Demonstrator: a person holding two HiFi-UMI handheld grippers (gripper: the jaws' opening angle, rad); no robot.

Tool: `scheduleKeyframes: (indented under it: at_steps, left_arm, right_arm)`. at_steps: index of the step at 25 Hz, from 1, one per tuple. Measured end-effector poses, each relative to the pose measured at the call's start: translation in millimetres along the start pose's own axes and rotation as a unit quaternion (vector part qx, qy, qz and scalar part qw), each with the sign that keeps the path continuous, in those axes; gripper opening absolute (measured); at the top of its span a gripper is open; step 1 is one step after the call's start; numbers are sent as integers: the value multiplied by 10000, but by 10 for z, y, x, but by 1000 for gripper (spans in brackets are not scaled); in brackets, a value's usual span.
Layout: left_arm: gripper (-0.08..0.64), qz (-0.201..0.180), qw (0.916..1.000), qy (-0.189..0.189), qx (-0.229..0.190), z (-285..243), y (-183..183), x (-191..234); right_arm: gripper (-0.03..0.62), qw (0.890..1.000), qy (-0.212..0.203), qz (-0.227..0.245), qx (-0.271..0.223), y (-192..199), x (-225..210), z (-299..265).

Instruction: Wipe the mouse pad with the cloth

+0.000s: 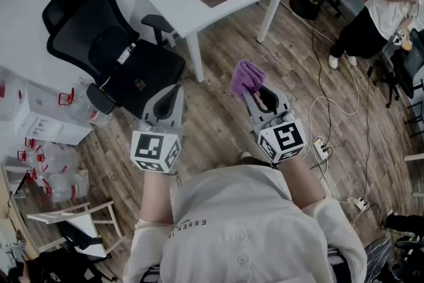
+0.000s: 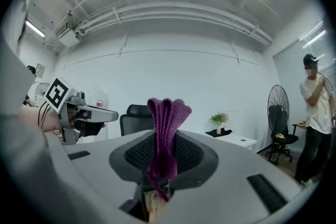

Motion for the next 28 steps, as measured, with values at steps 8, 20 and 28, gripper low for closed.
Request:
scheduleKeyframes:
  at_steps: [8,20,28]
  left_arm:
    - [0,72,10000,-4,34,-42,31,101]
    - [0,164,9995,-149,218,-549,181,180]
    - [0,142,9972,-641,362,-1645,174,13]
  right_arm:
    - [97,10000,46,-3,41,0,-23,-112]
    - [97,9991,-26,-383,158,211,-562,-457]
    - [97,9976,-482,-466,183,407,-1825,-994]
Point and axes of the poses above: the fingertips, and each gripper's own axes: z backward along the fingers, x to its left, y out of its underside, the point moved 5 cm from there along z, backward along the fingers, and after that the axes turned 10 degrees about -y, right-handed, at the moved point
